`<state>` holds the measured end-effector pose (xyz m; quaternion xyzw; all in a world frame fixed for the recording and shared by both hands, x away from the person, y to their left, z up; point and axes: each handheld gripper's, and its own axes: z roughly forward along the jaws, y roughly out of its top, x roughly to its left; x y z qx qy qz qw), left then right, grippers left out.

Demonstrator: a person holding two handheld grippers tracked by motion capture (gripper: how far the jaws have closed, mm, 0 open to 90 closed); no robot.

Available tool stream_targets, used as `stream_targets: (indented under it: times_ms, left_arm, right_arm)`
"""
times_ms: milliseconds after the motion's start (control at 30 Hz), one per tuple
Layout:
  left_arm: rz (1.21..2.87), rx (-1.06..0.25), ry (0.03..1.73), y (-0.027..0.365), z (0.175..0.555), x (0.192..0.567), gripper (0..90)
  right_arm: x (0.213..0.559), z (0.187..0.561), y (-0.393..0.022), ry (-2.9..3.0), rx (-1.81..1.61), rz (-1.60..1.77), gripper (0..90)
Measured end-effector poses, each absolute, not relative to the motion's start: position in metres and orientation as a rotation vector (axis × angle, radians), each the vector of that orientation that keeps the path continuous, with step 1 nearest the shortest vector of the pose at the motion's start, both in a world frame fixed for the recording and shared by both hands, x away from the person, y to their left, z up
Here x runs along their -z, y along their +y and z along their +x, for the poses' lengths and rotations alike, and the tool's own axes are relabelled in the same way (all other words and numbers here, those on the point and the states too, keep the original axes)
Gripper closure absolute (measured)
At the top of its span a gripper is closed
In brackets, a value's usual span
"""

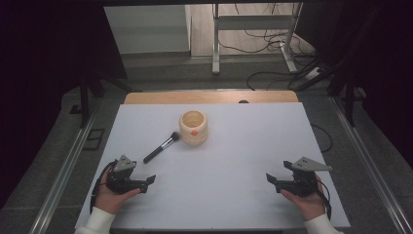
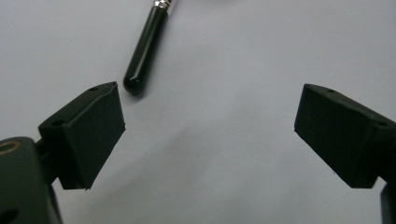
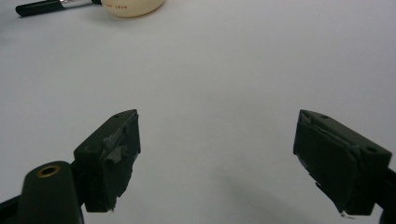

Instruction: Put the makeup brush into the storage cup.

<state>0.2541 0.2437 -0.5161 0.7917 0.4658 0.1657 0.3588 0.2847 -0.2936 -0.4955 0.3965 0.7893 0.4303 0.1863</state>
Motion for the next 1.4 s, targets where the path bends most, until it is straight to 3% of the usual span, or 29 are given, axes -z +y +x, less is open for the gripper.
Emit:
stream_targets:
  times_ms: [367, 1400]
  left_arm:
    - [2.047, -0.517, 1.169, 0.238, 0.252, 0.502, 13.0]
    - [2.120, -0.455, 1.142, 0.225, 0.286, 0.468, 17.3]
  right_arm:
    - [0.497, 0.282, -0.297, 2.242, -1.222, 1.114, 14.9]
    - [0.496, 0.281, -0.299, 2.219, -1.215, 1.131, 13.9]
